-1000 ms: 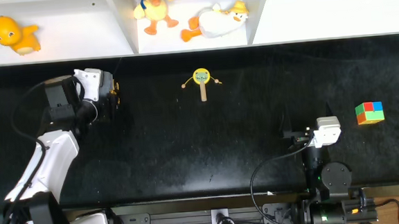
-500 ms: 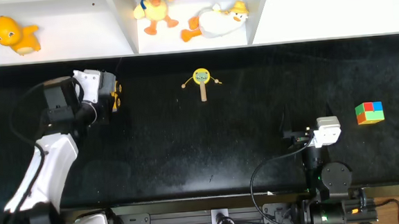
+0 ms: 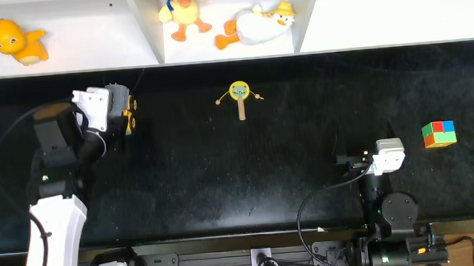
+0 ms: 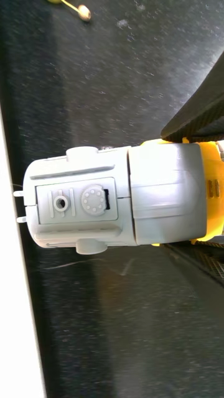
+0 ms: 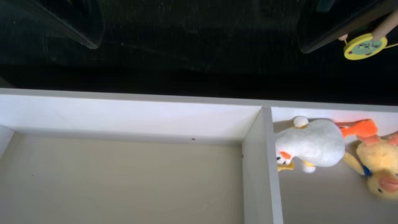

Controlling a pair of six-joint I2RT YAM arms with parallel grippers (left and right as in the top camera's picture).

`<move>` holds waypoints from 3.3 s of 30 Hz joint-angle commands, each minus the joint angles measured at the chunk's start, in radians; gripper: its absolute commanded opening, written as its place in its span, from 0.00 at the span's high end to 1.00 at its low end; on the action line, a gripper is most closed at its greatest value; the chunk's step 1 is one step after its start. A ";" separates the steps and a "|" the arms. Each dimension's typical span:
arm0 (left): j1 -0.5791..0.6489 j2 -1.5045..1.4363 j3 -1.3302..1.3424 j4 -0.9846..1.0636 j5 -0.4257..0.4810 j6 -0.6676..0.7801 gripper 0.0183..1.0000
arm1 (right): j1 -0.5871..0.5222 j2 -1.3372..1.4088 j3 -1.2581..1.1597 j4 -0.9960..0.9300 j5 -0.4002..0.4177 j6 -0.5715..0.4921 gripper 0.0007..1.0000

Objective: Store Toys

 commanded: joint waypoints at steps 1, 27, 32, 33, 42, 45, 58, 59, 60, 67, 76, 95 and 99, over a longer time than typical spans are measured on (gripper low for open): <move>-0.025 0.052 0.126 0.030 0.047 -0.004 0.65 | 0.006 -0.007 -0.013 0.006 0.003 0.008 0.00; -0.043 0.601 0.542 0.153 0.043 -0.008 0.00 | 0.006 -0.007 -0.013 0.006 0.003 0.008 0.01; -0.012 0.517 0.528 0.049 0.043 -0.008 0.00 | 0.006 -0.007 -0.014 0.006 0.003 0.008 0.00; 0.001 0.489 0.515 0.023 0.043 -0.008 0.00 | 0.006 -0.007 -0.014 0.006 0.003 0.008 0.00; -0.010 -0.121 -0.055 -0.014 -0.154 -0.007 0.00 | 0.006 -0.007 -0.014 0.006 0.003 0.008 0.01; -0.053 -0.399 -0.291 0.183 -0.149 -0.008 0.00 | 0.006 -0.007 -0.014 0.006 0.003 0.008 0.00; -0.141 -1.091 -0.718 0.351 -0.190 -0.120 0.00 | 0.006 -0.007 -0.013 0.006 0.003 0.008 0.00; -0.146 -1.101 -0.719 0.351 -0.200 -0.120 0.00 | 0.006 -0.007 -0.014 0.006 0.003 0.008 0.00; -0.151 -1.100 -0.719 0.349 -0.214 -0.121 0.00 | 0.006 -0.007 -0.013 0.006 0.003 0.008 0.00; -0.251 -1.100 -0.719 0.351 -0.202 -0.121 0.00 | 0.006 -0.007 -0.014 0.006 0.003 0.008 0.01; -0.260 -1.100 -0.719 0.351 -0.202 -0.121 0.00 | 0.006 -0.007 -0.013 0.006 0.003 0.008 0.01; -0.260 -1.099 -0.718 0.348 -0.202 -0.121 0.00 | 0.006 0.010 -0.013 0.006 0.003 0.008 0.01; -0.260 -1.099 -0.718 0.348 -0.202 -0.121 0.00 | 0.011 0.130 0.020 -0.026 0.021 0.008 0.01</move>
